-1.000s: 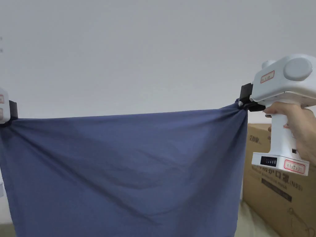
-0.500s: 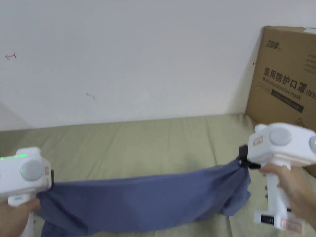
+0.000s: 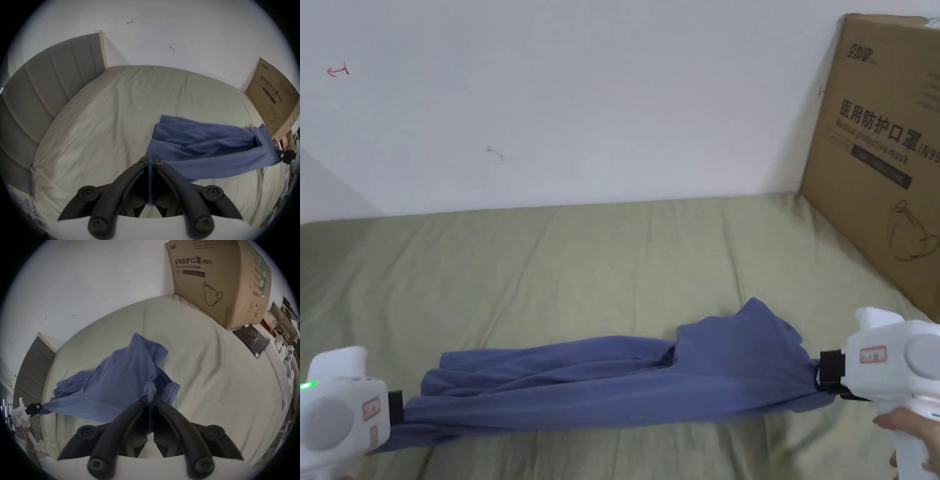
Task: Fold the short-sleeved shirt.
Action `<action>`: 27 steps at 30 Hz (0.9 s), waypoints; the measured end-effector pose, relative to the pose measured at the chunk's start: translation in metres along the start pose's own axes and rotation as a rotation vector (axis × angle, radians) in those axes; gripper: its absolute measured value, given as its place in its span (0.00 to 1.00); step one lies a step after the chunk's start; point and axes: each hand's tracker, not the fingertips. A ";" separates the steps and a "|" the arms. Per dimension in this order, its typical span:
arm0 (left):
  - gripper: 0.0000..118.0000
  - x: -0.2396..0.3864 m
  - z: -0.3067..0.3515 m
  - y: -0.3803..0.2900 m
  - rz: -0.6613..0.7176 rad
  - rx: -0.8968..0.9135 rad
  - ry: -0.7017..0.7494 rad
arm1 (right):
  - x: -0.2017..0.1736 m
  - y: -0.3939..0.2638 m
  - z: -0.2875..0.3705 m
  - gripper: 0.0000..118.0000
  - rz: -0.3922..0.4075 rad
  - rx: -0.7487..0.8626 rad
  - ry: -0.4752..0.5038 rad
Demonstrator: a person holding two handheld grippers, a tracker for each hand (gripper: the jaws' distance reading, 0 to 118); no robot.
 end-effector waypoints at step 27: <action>0.97 -0.067 0.191 -0.253 -0.074 -0.057 -0.050 | 0.082 -0.257 0.165 0.65 0.002 0.009 -0.129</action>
